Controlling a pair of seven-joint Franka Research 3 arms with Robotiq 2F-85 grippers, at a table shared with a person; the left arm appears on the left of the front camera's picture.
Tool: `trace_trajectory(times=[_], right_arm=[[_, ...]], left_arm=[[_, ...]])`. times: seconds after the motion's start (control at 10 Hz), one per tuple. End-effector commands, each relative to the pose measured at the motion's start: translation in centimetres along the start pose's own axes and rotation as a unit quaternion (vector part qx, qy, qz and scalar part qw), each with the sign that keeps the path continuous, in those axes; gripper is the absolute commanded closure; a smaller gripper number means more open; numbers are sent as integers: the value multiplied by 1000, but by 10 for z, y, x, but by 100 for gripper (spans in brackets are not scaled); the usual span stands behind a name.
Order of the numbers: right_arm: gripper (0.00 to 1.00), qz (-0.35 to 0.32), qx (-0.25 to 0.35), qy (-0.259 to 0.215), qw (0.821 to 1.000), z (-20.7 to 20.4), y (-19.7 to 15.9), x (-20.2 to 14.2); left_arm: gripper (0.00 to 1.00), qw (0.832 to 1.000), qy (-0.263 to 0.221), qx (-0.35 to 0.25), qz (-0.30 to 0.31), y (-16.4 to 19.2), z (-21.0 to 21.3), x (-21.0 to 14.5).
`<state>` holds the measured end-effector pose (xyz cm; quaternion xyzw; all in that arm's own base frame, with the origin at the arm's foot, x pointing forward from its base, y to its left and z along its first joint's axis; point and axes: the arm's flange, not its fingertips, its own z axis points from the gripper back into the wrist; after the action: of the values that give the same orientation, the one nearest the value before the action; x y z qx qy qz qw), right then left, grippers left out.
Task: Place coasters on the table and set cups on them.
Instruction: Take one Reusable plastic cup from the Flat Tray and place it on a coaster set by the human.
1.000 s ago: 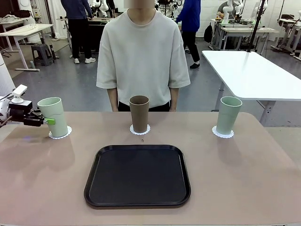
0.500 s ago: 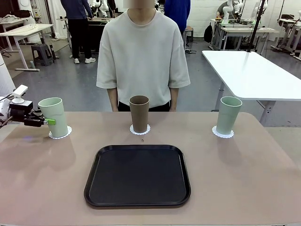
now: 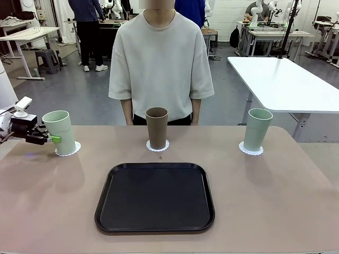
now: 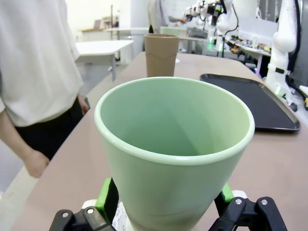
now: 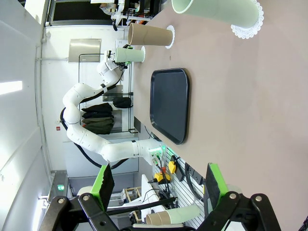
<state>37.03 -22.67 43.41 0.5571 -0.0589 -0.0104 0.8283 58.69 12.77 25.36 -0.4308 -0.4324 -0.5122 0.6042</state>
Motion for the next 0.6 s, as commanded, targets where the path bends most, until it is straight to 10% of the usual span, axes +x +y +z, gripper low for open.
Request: trace_trajectory(times=[0.0,0.5], right_arm=[[0,2,3,0,1000,-2,1,-4],[0,2,3,0,1000,-2,1,-4]], left_arm=[[0,1000,17,-3,-10,1,-2,-1],[0,1000,28,-10,-7,1,-2,-1]])
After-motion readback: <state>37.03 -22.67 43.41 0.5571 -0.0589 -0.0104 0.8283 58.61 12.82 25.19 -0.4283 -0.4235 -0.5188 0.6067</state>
